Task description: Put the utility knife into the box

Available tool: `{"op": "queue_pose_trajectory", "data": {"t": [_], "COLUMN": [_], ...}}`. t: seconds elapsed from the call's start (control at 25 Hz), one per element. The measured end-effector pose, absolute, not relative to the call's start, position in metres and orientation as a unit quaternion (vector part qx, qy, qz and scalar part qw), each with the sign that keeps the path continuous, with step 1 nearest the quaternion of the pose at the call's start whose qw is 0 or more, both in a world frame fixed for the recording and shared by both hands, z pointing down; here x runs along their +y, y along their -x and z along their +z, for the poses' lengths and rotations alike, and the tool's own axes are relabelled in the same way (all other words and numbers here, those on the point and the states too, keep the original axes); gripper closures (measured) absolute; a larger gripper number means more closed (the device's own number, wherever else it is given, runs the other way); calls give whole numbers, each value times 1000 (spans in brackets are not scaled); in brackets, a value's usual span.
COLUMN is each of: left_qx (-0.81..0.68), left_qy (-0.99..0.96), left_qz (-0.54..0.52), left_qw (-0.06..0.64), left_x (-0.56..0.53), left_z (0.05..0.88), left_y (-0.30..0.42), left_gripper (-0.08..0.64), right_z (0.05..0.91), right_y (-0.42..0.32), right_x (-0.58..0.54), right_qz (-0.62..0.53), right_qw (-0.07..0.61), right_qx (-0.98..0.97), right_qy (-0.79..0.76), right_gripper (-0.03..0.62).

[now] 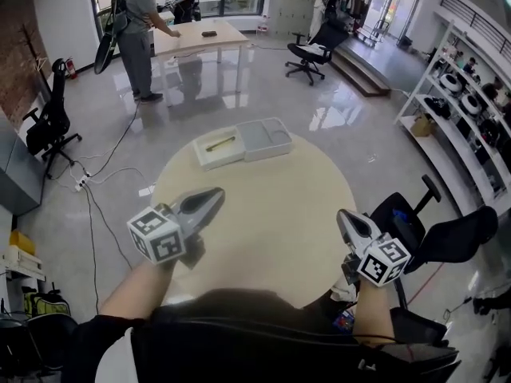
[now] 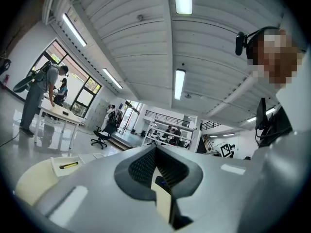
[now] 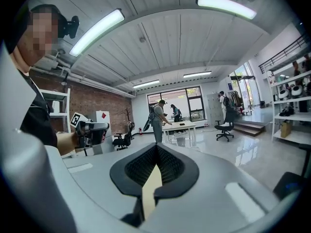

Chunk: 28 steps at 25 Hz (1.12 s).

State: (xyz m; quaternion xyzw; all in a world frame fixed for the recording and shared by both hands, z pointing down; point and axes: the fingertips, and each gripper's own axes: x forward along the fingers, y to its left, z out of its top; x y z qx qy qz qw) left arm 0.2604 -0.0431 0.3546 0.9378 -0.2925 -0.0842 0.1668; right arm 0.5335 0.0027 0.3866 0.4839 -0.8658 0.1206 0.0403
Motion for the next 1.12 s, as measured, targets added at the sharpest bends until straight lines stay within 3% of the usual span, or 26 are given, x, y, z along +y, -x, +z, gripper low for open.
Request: {"op": "queue_pose_trajectory", "data": {"t": [0.52,1.12], "left_qx": [-295,-243], "left_qy": [-932,-954], "left_qz": [-85,-77], "left_qw": [193,160], "left_x": [57,49], "left_z": [369,349], "left_y": [-297,-265], "left_gripper": [563,563], "right_z": [381,377], "right_y": [-539,-492], "right_x": [91,100], "right_qz": [116,124], "right_qw": [42,-4], "right_qx": [-884,-873], "right_qy": [-451,-471], "right_gripper": [578,580]}}
